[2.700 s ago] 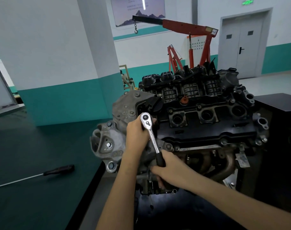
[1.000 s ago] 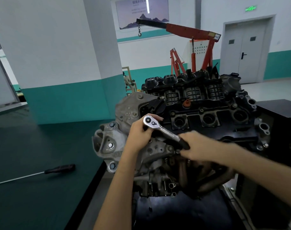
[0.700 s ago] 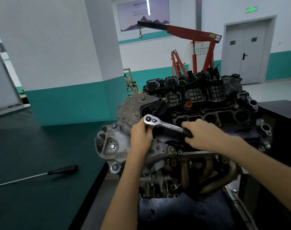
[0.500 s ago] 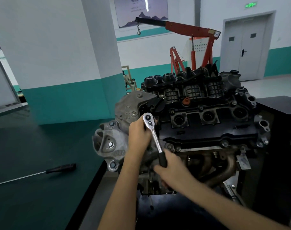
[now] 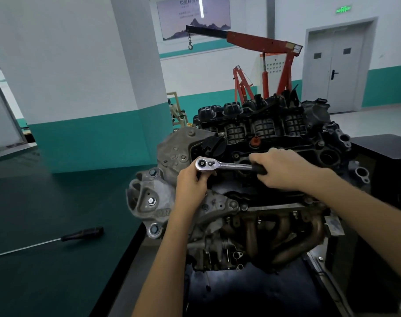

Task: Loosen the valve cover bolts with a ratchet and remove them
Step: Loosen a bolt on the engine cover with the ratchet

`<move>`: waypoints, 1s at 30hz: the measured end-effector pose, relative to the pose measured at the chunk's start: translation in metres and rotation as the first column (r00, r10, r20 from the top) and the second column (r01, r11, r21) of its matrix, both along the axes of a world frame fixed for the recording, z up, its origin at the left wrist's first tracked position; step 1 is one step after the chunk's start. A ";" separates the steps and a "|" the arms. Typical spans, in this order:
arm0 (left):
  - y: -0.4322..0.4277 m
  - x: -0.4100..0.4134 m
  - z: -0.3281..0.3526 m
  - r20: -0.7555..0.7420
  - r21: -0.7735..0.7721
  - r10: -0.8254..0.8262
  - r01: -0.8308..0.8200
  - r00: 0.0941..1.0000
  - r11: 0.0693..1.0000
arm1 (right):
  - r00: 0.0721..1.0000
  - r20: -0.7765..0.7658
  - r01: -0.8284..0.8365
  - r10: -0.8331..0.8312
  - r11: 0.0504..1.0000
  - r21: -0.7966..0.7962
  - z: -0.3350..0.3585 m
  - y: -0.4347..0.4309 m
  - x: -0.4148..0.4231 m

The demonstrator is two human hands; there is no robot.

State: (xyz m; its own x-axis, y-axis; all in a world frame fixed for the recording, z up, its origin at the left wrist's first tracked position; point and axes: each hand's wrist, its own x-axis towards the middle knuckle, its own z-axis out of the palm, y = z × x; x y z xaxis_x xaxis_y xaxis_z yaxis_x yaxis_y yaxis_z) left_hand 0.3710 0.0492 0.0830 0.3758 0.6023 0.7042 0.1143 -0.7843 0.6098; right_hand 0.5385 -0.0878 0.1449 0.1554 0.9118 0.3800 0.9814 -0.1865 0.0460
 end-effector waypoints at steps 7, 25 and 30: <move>0.002 0.004 -0.002 -0.015 0.028 0.107 -0.106 0.994 0.994 | 0.596 -0.785 -0.111 0.171 0.985 0.130 -0.091 -0.006 -0.078; 0.001 0.004 -0.003 0.041 0.036 0.203 -0.204 0.978 0.978 | 0.995 -0.097 0.016 -0.017 1.000 -0.014 -0.011 -0.001 -0.009; -0.001 0.004 -0.003 0.003 0.080 0.194 -0.193 0.981 0.978 | 0.696 -0.706 -0.056 0.131 0.990 0.128 -0.093 -0.005 -0.068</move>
